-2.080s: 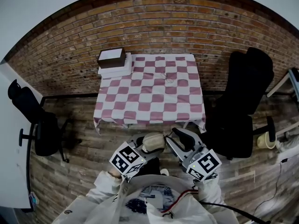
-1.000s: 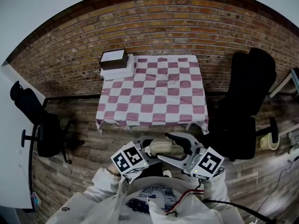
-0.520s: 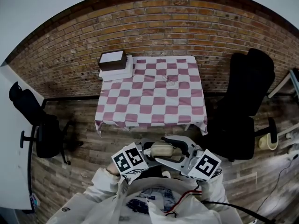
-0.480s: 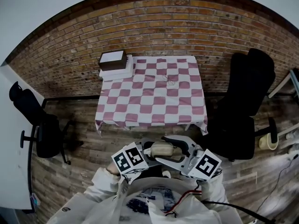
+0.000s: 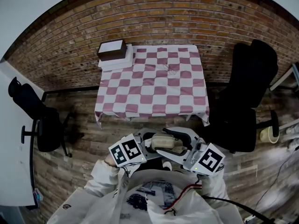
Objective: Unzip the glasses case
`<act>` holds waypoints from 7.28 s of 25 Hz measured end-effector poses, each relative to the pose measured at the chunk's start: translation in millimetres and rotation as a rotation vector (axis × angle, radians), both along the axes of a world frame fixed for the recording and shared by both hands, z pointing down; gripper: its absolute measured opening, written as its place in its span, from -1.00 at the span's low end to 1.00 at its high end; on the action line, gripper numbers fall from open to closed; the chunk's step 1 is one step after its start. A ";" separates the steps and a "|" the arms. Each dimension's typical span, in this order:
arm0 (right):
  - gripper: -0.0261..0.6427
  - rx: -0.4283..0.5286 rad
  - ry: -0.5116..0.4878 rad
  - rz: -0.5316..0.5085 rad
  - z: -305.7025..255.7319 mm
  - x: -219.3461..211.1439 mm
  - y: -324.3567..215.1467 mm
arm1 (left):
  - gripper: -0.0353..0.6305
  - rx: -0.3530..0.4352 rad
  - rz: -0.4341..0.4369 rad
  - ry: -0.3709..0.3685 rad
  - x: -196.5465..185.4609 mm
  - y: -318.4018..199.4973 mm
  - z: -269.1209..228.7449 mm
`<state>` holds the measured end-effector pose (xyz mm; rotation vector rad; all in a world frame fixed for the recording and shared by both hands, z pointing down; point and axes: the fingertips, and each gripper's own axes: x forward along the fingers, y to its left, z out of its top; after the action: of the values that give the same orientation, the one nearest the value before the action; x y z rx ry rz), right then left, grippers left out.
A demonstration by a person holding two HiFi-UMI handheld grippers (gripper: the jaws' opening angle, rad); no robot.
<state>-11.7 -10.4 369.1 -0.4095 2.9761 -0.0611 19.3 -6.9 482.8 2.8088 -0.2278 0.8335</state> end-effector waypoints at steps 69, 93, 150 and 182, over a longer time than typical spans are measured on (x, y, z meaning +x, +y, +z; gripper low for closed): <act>-0.15 -0.181 -0.312 0.193 -2.1 34.6 -18.9 | 0.03 0.075 -0.284 0.406 -39.6 -24.6 -65.8; -0.15 -0.059 -0.013 0.467 39.1 45.6 -28.4 | 0.03 0.151 -0.299 0.120 -47.7 -41.4 -65.3; -0.85 0.106 0.226 0.568 54.9 37.2 -67.9 | 0.00 0.142 -0.305 -0.029 -36.8 -47.7 -68.5; -0.88 0.176 0.471 0.704 77.9 49.7 -69.2 | -0.02 0.156 -0.295 -0.187 -39.2 -38.8 -27.3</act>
<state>38.0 -79.7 447.1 -1.5940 3.0115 0.4167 -19.9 -45.7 455.5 2.7365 -0.7460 1.0432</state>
